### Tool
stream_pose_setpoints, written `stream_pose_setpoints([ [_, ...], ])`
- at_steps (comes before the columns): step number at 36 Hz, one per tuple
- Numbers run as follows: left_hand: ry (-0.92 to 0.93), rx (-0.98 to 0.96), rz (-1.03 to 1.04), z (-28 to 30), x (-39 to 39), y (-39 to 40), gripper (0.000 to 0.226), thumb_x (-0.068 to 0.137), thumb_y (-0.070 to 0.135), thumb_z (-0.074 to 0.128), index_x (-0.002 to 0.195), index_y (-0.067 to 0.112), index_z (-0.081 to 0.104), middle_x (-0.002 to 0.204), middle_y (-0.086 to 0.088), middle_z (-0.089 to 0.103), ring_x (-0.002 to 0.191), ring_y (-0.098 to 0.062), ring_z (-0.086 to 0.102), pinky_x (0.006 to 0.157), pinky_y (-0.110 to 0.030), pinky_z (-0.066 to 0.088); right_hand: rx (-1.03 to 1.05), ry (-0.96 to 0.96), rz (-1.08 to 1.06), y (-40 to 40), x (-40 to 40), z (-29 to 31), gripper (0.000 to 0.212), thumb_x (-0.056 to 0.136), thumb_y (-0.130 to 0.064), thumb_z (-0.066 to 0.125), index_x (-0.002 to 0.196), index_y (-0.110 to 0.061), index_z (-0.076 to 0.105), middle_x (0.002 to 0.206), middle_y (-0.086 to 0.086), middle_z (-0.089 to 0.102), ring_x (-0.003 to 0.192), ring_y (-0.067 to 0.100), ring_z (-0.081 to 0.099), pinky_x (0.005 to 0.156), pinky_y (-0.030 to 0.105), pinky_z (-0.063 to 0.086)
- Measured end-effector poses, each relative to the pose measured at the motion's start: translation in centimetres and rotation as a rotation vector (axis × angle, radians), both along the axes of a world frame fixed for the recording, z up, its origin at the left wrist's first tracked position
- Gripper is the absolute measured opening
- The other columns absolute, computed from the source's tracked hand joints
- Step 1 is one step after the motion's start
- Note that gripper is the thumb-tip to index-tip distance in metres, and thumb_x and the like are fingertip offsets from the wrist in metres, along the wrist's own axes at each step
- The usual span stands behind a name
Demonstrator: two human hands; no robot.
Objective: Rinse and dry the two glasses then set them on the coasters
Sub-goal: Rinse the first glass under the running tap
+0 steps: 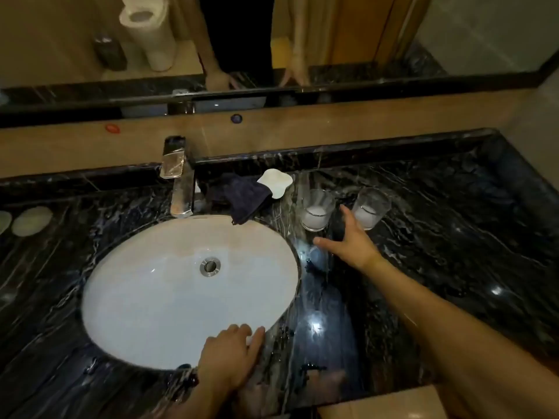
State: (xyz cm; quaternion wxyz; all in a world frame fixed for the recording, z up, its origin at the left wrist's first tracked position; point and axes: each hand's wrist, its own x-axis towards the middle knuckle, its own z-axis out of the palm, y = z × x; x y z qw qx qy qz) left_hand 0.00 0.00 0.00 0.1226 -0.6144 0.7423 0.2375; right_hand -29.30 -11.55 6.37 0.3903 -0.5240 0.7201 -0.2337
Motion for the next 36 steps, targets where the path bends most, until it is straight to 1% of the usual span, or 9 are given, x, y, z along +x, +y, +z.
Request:
stream_pose_setpoints([
  [3, 0.020, -0.084, 0.014, -0.4, -0.1, 0.3, 0.074, 0.082, 0.070, -0.003, 0.097, 0.031, 0.059, 0.093, 0.009, 0.060, 0.086, -0.010, 0.060, 0.080, -0.031, 0.045, -0.059, -0.117, -0.077, -1.7, 0.6, -0.6, 0.117, 0.070, -0.044, 0.085, 0.156, -0.024, 0.008, 0.159, 0.007, 0.026, 0.144, 0.025, 0.030, 0.116, 0.041, 0.032],
  [6, 0.051, -0.121, 0.032, -0.7, 0.1, 0.3, 0.076, 0.082, 0.069, -0.003, 0.097, 0.031, 0.060, 0.095, 0.010, 0.059, 0.085, -0.010, 0.060, 0.082, -0.031, 0.046, -0.114, -0.209, -0.136, -2.7, 1.3, -1.3, 0.109, 0.072, -0.029, 0.087, 0.154, -0.019, 0.015, 0.153, 0.006, 0.034, 0.136, 0.021, 0.038, 0.110, 0.033, 0.036],
  [9, 0.028, -0.124, 0.015, -0.6, 0.0, 0.2, 0.076, 0.082, 0.069, -0.002, 0.099, 0.031, 0.061, 0.098, 0.010, 0.060, 0.085, -0.011, 0.061, 0.081, -0.032, 0.046, -0.155, -0.239, -0.171, -3.8, 1.7, -1.5, 0.094, 0.075, -0.019, 0.085, 0.147, -0.017, 0.024, 0.134, 0.001, 0.043, 0.119, 0.016, 0.044, 0.096, 0.025, 0.038],
  [15, 0.025, -0.091, 0.049, -0.3, 0.0, 0.2, 0.067, 0.089, 0.068, 0.008, 0.082, 0.025, 0.059, 0.083, 0.007, 0.056, 0.075, -0.012, 0.056, 0.071, -0.033, 0.051, -0.238, -0.209, -0.196, -4.7, 1.6, -3.0, 0.084, 0.070, -0.024, 0.088, 0.136, -0.020, 0.035, 0.132, 0.001, 0.053, 0.115, 0.017, 0.052, 0.096, 0.031, 0.045],
  [21, 0.030, -0.067, 0.043, -0.1, 0.0, 0.2, 0.072, 0.086, 0.070, 0.003, 0.083, 0.025, 0.059, 0.083, 0.006, 0.055, 0.074, -0.014, 0.054, 0.070, -0.035, 0.051, -0.288, -0.229, -0.205, -4.1, 2.3, -3.5, 0.081, 0.068, -0.027, 0.089, 0.132, -0.027, 0.039, 0.129, -0.001, 0.056, 0.114, 0.016, 0.055, 0.093, 0.032, 0.049],
  [26, 0.012, -0.107, 0.018, -0.5, 0.2, 0.2, 0.067, 0.091, 0.066, 0.009, 0.093, 0.028, 0.063, 0.096, 0.006, 0.061, 0.088, -0.014, 0.054, 0.083, -0.033, 0.044, -0.268, -0.265, -0.144, -3.1, 3.7, -3.2, 0.075, 0.071, -0.020, 0.087, 0.125, -0.036, 0.039, 0.124, -0.006, 0.055, 0.108, 0.012, 0.054, 0.072, 0.004, 0.046],
  [28, 0.005, -0.122, 0.015, -0.6, 0.2, 0.3, 0.064, 0.092, 0.065, 0.012, 0.099, 0.028, 0.064, 0.103, 0.007, 0.061, 0.096, -0.015, 0.054, 0.089, -0.034, 0.040, -0.251, -0.296, -0.125, -2.6, 4.3, -3.0, 0.074, 0.070, -0.019, 0.087, 0.125, -0.036, 0.040, 0.128, -0.003, 0.055, 0.110, 0.014, 0.055, 0.076, 0.010, 0.052],
  [31, 0.024, -0.157, 0.026, -0.6, 0.2, 0.5, 0.062, 0.092, 0.063, 0.017, 0.103, 0.027, 0.066, 0.111, 0.007, 0.061, 0.105, -0.014, 0.052, 0.097, -0.035, 0.035, -0.231, -0.319, -0.117, -1.7, 5.4, -2.8, 0.077, 0.067, -0.025, 0.089, 0.126, -0.039, 0.042, 0.131, -0.006, 0.054, 0.116, 0.021, 0.057, 0.093, 0.044, 0.054],
  [36, 0.076, -0.278, 0.046, -0.9, 0.4, 0.8, 0.049, 0.092, 0.059, 0.034, 0.105, 0.026, 0.068, 0.113, 0.005, 0.064, 0.110, -0.017, 0.056, 0.107, -0.046, 0.027, -0.239, -0.296, -0.062, -0.4, 8.1, -2.1, 0.074, 0.070, -0.019, 0.088, 0.121, -0.042, 0.039, 0.132, -0.002, 0.053, 0.117, 0.024, 0.054, 0.092, 0.035, 0.049],
])
